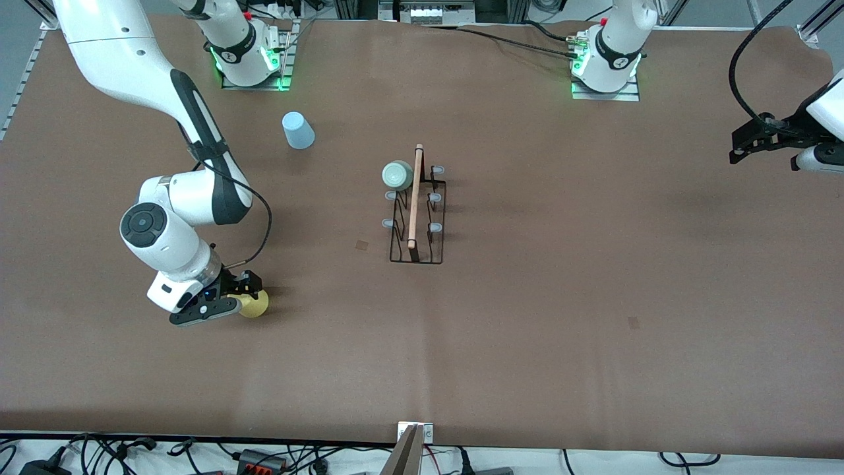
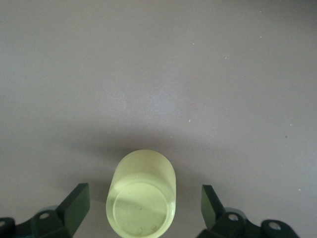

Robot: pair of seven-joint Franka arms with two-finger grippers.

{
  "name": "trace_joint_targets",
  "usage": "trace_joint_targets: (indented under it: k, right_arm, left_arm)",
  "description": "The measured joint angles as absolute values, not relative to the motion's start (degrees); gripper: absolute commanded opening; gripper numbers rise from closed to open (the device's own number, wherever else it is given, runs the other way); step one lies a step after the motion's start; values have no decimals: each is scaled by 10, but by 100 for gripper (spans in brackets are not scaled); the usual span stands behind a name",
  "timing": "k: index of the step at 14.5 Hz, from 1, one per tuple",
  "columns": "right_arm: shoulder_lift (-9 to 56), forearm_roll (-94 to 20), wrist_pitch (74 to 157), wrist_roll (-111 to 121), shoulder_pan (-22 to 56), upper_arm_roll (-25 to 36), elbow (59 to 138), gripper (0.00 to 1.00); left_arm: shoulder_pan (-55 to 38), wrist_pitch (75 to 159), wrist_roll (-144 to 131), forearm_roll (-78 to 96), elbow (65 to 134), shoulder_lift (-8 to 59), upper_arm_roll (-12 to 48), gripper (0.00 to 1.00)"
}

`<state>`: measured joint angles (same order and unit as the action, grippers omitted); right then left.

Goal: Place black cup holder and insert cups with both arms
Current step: 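Grasp the yellow cup with the right gripper, then carry the yellow cup to the rack and lower it onto a peg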

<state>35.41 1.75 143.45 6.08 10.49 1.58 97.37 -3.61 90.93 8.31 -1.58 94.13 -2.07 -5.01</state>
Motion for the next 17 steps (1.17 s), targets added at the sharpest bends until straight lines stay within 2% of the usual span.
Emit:
trace_joint_targets:
  k: [8, 9, 10, 12, 13, 14, 17]
  right_arm:
    - [380, -15, 1456, 61, 106, 16, 977, 100]
    - [380, -18, 1456, 61, 106, 16, 980, 90]
    - [380, -19, 1456, 61, 106, 16, 983, 69]
    - [380, -19, 1456, 61, 106, 16, 988, 34]
    - [380, -19, 1458, 61, 106, 16, 988, 25]
    - [378, -19, 1458, 61, 106, 17, 988, 20]
    - [372, -19, 1456, 61, 106, 17, 984, 20]
  left_arm:
    - [-36, 909, 83, -16, 941, -21, -50, 100]
    - [-36, 909, 83, -16, 941, -21, -50, 100]
    - [-36, 909, 83, -16, 941, -21, -50, 100]
    - [-36, 909, 82, -16, 941, -21, -50, 100]
    - [-37, 909, 82, -16, 941, -21, -50, 100]
    - [-37, 909, 82, -16, 941, -21, -50, 100]
    - [-37, 909, 82, -16, 941, -21, -50, 100]
